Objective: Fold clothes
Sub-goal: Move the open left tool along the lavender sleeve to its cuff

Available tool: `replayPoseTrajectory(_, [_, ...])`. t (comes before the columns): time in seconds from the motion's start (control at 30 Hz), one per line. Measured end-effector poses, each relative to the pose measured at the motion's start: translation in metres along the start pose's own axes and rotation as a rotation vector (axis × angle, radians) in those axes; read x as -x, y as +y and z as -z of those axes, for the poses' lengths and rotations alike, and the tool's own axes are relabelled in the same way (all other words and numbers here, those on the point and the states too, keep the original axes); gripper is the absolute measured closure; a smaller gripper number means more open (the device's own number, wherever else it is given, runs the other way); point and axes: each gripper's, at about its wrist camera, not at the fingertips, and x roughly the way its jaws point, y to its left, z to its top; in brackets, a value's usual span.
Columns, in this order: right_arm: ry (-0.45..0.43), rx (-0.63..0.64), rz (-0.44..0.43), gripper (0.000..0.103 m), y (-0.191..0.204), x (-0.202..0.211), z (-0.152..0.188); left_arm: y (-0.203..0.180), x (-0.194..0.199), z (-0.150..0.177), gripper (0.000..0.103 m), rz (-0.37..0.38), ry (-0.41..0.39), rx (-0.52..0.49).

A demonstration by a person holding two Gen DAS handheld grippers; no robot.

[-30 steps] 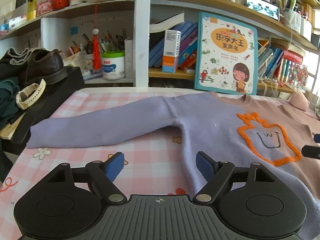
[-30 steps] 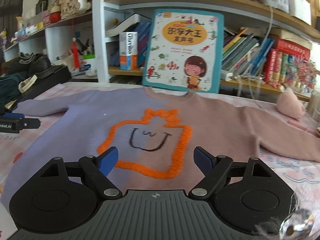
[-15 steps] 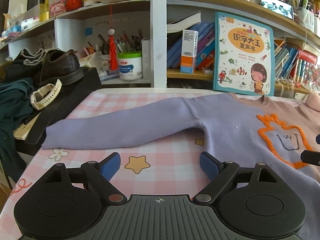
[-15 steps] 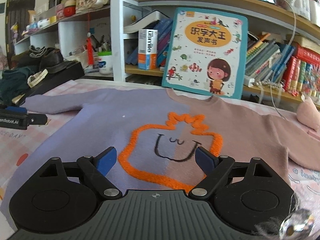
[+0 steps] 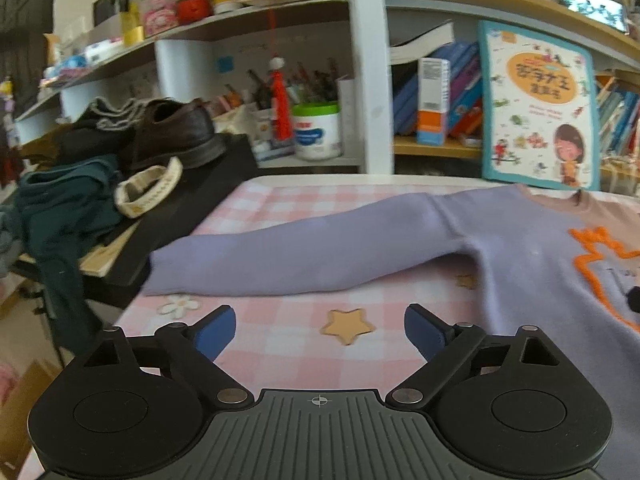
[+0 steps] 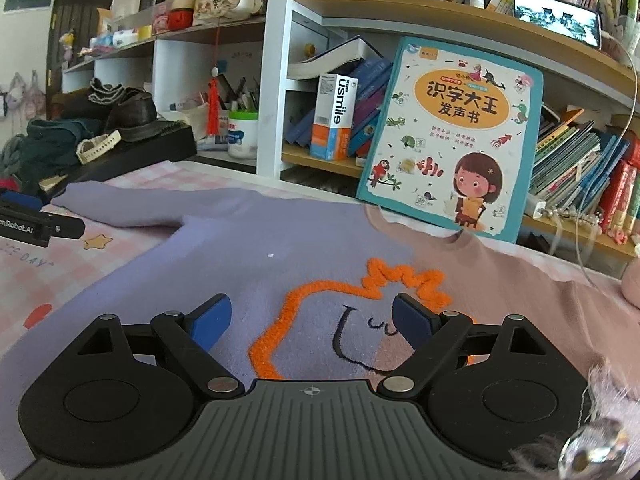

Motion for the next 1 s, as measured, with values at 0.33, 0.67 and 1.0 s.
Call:
replayPoseTrajectory(0.33, [-0.006,-0.023,-0.004,0.012,-0.002,-0.001,0.001,0.022,-0.009,-0.005,0.009,-0.135,-0.015,0.028])
replayPoseTrajectory(0.67, [0.006,-0.020,0.004,0.005,-0.002,-0.002,0.001,0.035,-0.019,-0.001,0.009,-0.219,0.010,0.018])
replayPoseTrajectory(1.0, [0.020,0.031,0.002,0.005,0.007,-0.004,0.002,0.053,-0.031,-0.004,0.009,-0.282,0.015,0.046])
